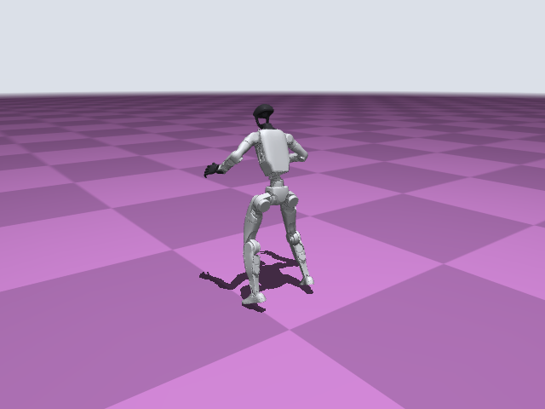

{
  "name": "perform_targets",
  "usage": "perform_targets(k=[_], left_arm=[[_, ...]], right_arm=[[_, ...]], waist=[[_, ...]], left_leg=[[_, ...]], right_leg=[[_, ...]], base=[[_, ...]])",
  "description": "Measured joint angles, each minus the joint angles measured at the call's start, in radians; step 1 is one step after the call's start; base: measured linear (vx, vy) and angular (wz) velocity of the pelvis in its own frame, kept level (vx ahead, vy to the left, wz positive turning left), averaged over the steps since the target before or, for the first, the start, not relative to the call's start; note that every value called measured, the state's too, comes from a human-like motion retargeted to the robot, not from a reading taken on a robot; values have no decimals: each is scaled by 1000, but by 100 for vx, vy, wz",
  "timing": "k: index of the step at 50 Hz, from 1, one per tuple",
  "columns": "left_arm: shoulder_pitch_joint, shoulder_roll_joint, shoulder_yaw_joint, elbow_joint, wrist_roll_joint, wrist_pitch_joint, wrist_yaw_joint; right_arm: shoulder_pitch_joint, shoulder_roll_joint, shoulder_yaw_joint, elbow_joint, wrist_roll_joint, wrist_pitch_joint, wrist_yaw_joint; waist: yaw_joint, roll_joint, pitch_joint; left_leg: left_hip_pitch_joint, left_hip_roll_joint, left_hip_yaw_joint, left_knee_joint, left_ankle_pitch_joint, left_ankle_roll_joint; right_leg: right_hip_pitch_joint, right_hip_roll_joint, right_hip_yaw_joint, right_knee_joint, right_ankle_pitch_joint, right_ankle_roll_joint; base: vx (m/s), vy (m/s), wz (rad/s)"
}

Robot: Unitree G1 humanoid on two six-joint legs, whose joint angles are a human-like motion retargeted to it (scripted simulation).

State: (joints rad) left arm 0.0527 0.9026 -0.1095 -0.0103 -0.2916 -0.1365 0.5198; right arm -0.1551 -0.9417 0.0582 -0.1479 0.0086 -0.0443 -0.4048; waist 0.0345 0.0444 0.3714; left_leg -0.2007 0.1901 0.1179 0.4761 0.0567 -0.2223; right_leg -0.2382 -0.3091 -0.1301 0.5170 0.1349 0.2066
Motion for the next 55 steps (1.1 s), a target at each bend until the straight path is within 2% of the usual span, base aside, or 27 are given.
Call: perform_targets(k=[2, 4, 7, 8, 10, 12, 13, 14, 15, 17, 19, 21, 23, 25, 29, 32, 35, 38, 40, 44, 47, 50, 55], left_arm=[[56, -37, 14, 85, 22, 22, -17], [89, -61, 15, 169, 40, 57, -49], [204, -86, 18, 253, 72, 106, -144], [242, -96, 23, 256, 43, 129, -155], [340, -124, 52, 251, 27, 141, -194], [419, -173, 82, 265, 52, 142, -223], [427, -208, 96, 290, 68, 152, -228], [428, -251, 101, 335, 100, 160, -233], [424, -297, 101, 391, 139, 167, -239], [306, -382, 31, 564, 157, 202, -221], [215, -436, -48, 660, 170, 225, -183], [156, -426, -112, 640, 195, 221, -132], [123, -370, -146, 541, 252, 207, -99], [124, -318, -148, 433, 335, 178, -109], [76, -269, -139, 324, 263, 122, -183], [38, -250, -150, 286, 113, 87, -222], [8, -245, -165, 283, 66, 52, -268], [-95, -263, -199, 365, 100, 43, -274], [-201, -302, -253, 501, 147, 48, -250], [-320, -376, -326, 784, 302, 103, -226], [-283, -380, -340, 840, 355, 122, -266], [-194, -371, -318, 809, 343, 102, -315], [-56, -424, -244, 828, 295, 105, -317]], right_arm=[[13, 34, 48, 69, -30, 20, -1], [30, 63, 78, 129, -72, 50, 11], [156, 110, 68, 159, -107, 63, 49], [203, 119, 56, 155, -127, 81, 62], [310, 139, 15, 121, -162, 81, 85], [386, 147, -13, 99, -187, 67, 70], [394, 148, -19, 105, -192, 64, 51], [402, 161, -23, 127, -187, 57, 18], [410, 182, -24, 158, -176, 49, -24], [345, 227, 16, 301, -109, 81, -80], [302, 255, 54, 395, -58, 97, -100], [283, 239, 81, 420, -78, 97, -106], [309, 220, 67, 406, -138, 92, -111], [395, 236, 13, 386, -147, 63, -115], [440, 277, -1, 489, 5, 43, 27], [427, 275, 47, 592, 50, 59, 157], [421, 265, 94, 673, 46, 39, 251], [351, 265, 151, 777, 49, 22, 263], [268, 262, 225, 895, 71, -21, 232], [147, 319, 306, 1043, -47, 28, 156], [143, 336, 338, 990, -64, 32, 177], [165, 339, 338, 908, -24, -1, 239], [206, 347, 316, 886, -104, -1, 250]], waist=[[-8, -16, 48], [2, -19, 96], [7, -19, 106], [8, -14, 117], [7, -3, 133], [-2, -7, 138], [-6, -5, 138], [-3, 8, 142], [3, 27, 149], [8, 38, 149], [-5, 40, 149], [-23, 38, 149], [-40, 32, 149], [-51, 32, 149], [-21, 18, 92], [16, -11, 10], [43, -17, -113], [42, -20, -200], [26, -41, -238], [23, -54, -286], [26, -64, -324], [30, -69, -353], [36, -63, -374]], left_leg=[[-23, 0, 63, -111, -45, -11], [-36, 23, 123, -251, -92, -26], [-104, 53, 193, -343, -239, -39], [-81, 30, 204, -462, -241, -39], [-88, 13, 166, -519, -270, -38], [-189, -46, 20, -389, -141, 36], [-326, -65, -68, -208, -34, 100], [-487, -63, -143, 66, -15, 99], [-660, -51, -212, 386, -41, 65], [-804, -51, -249, 648, -138, 38], [-824, -50, -242, 743, -239, 85], [-803, -56, -237, 752, -272, 118], [-727, -72, -228, 688, -271, 107], [-570, -77, -210, 576, -283, 64], [-240, -61, -149, 161, -233, 26], [-21, -58, -101, -190, -134, 17], [70, -23, -91, -353, -57, -14], [111, 17, -78, -406, -72, -12], [115, -12, -82, -371, -111, 40], [156, 0, -66, -341, -140, 59], [209, 7, -29, -361, -150, 57], [260, 14, 8, -387, -161, 50], [308, 18, 39, -396, -182, 59]], right_leg=[[-10, -4, -32, -180, -31, 46], [-35, 30, -62, -343, -83, 55], [-106, 60, -82, -437, -254, 55], [-110, 64, -71, -480, -274, 55], [-128, 58, -41, -461, -280, 55], [-211, -5, 54, -334, -96, 33], [-330, -15, 120, -178, -13, -33], [-469, -6, 168, 71, -36, -56], [-618, 14, 207, 368, -113, -56], [-752, 16, 247, 623, -247, -35], [-772, 3, 257, 715, -343, -108], [-753, -4, 260, 731, -385, -176], [-676, -29, 244, 682, -393, -187], [-508, -67, 194, 578, -392, -154], [-180, -65, 99, 169, -280, -55], [0, -53, 42, -130, -187, 17], [89, -3, 8, -297, -114, 55], [134, 40, -11, -366, -99, 55], [157, 7, -19, -355, -144, 33], [200, 18, -9, -358, -155, 18], [224, 24, 6, -367, -160, 21], [243, 30, 24, -377, -165, 26], [268, 34, 43, -378, -190, 17]], base=[[110, -8, 9], [108, -21, -8], [114, -14, 21], [112, -4, 29], [121, 5, 29], [111, 23, 27], [87, 20, 4], [80, 13, -21], [78, 10, -31], [67, 8, -15], [60, 8, 9], [44, 6, 17], [39, 3, 40], [48, 1, 47], [42, -2, -1], [41, -3, -44], [41, -7, -40], [32, -5, -11], [29, 10, 16], [25, 0, -23], [26, -1, -50], [23, 0, -49], [17, 2, -26]])
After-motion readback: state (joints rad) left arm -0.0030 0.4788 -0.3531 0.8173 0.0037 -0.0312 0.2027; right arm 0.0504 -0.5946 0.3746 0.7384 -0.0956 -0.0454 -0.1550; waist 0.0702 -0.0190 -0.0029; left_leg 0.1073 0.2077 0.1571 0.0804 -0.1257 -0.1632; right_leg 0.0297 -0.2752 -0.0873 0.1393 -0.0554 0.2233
